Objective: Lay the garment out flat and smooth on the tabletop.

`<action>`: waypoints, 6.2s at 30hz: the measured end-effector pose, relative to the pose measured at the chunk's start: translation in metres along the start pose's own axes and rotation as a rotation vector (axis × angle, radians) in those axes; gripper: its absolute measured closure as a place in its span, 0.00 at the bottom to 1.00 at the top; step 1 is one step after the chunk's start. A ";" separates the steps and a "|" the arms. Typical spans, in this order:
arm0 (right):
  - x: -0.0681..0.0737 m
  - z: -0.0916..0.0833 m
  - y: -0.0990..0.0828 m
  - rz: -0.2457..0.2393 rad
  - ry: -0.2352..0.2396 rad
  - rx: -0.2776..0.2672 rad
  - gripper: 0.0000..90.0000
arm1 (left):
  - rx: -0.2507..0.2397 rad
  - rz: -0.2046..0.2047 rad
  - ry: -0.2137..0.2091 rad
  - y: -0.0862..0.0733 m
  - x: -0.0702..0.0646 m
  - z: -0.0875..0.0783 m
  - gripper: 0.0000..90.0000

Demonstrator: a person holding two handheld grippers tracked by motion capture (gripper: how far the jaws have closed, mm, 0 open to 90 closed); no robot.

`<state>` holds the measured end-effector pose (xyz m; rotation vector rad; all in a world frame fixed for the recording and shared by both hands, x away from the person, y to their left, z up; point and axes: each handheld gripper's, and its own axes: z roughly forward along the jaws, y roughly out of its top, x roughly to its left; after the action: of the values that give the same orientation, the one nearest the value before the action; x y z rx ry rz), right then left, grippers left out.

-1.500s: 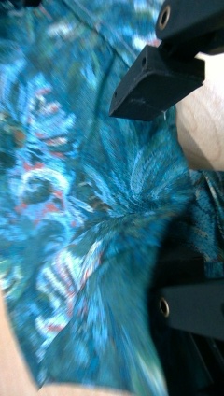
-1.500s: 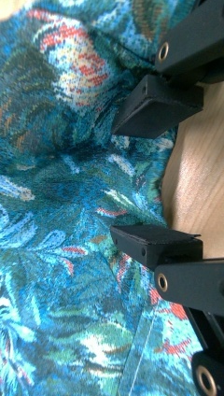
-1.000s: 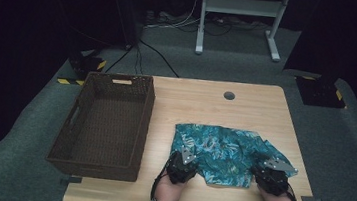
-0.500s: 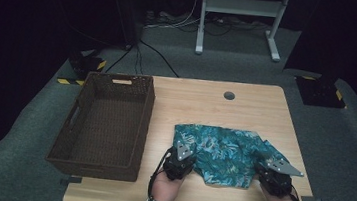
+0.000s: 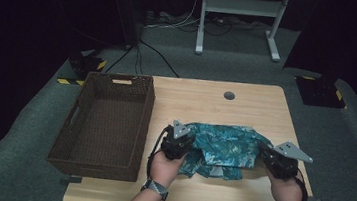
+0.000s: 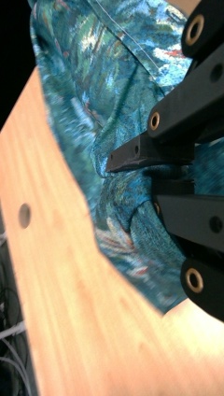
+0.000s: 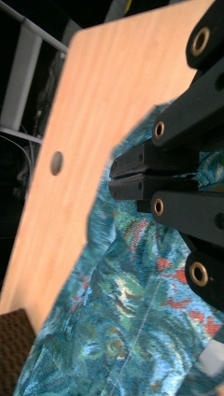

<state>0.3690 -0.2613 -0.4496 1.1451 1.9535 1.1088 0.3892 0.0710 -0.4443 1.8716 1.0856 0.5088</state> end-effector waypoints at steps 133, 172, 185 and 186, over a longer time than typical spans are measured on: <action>-0.048 -0.008 -0.095 0.099 -0.031 0.321 0.82 | 0.206 0.028 0.045 -0.076 -0.009 0.045 0.49; -0.019 -0.002 -0.079 0.065 0.021 0.197 0.58 | 0.172 0.079 0.019 -0.111 0.014 0.000 0.41; -0.025 0.030 -0.074 0.112 -0.042 0.230 0.56 | 0.182 0.065 0.045 -0.111 0.012 0.002 0.27; -0.026 0.033 -0.073 0.130 -0.046 0.232 0.56 | 0.182 0.065 0.045 -0.111 0.012 0.002 0.26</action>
<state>0.3792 -0.2933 -0.5269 1.4250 2.0350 0.9284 0.3441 0.1052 -0.5407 2.0688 1.1356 0.5048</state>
